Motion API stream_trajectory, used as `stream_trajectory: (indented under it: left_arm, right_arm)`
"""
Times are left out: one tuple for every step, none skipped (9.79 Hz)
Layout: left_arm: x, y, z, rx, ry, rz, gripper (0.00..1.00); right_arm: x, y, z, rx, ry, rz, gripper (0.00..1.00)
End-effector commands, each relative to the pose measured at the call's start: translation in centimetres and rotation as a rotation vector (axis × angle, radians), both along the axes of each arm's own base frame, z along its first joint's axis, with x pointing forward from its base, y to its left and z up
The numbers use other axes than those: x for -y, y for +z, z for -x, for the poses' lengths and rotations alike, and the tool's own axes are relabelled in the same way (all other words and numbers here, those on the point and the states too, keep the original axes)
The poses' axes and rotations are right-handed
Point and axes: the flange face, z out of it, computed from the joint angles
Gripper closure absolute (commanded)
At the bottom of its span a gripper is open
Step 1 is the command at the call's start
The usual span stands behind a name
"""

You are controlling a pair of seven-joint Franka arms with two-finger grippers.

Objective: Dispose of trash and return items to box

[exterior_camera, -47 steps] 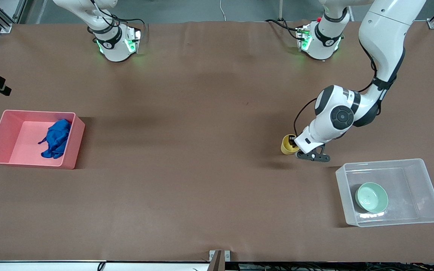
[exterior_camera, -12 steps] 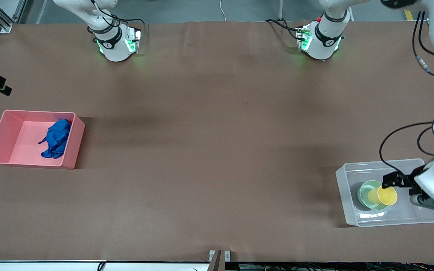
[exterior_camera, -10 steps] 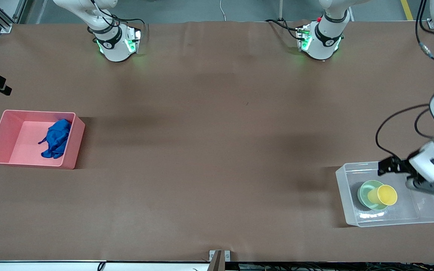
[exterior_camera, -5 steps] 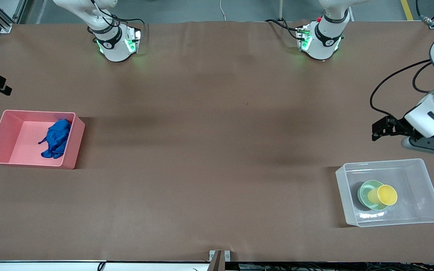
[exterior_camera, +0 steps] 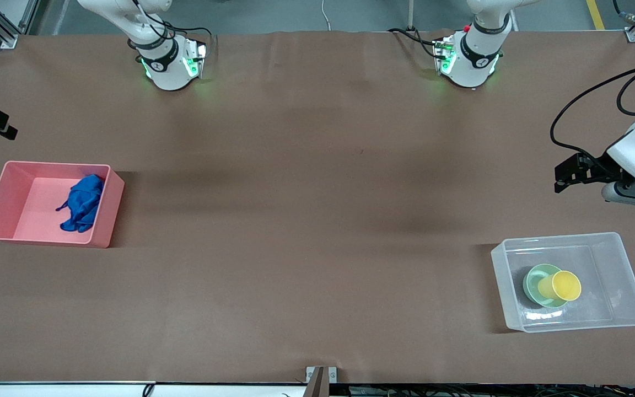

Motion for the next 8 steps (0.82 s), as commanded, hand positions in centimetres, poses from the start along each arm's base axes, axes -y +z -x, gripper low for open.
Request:
stream_trajectory:
  left_arm:
    - [0.0, -1.4, 0.1, -0.038, 0.013, 0.014, 0.0]
    - [0.0, -1.4, 0.1, -0.038, 0.013, 0.014, 0.0]
    - [0.0, -1.4, 0.1, -0.038, 0.013, 0.014, 0.0]
    - [0.0, -1.0, 0.0, -0.03, 0.013, 0.014, 0.0]
    - [-0.2, -0.9, -0.1, -0.027, 0.001, 0.014, 0.0]
    - [-0.4, -0.5, -0.4, -0.018, 0.0, 0.015, 0.0]
    - [-0.4, 0.7, -0.7, 0.009, 0.006, 0.014, 0.0]
    - [-0.3, 1.9, -1.1, 0.03, 0.011, 0.024, 0.0]
  right_arm:
    - [0.0, 0.2, 0.6, 0.001, 0.008, 0.007, 0.0]
    - [0.0, 0.2, 0.6, 0.0, 0.008, 0.007, 0.0]
    - [0.1, 0.2, 0.6, 0.0, 0.006, 0.007, 0.0]
    - [0.1, 0.2, 0.6, 0.0, 0.006, 0.007, 0.0]
    - [0.1, 0.2, 0.6, 0.0, 0.005, 0.007, 0.0]
    - [0.0, 0.3, 0.7, 0.001, 0.008, 0.007, 0.0]
    - [0.1, 0.3, 0.7, 0.001, 0.006, 0.007, 0.0]
    - [0.2, 0.3, 0.7, 0.001, 0.002, 0.007, 0.0]
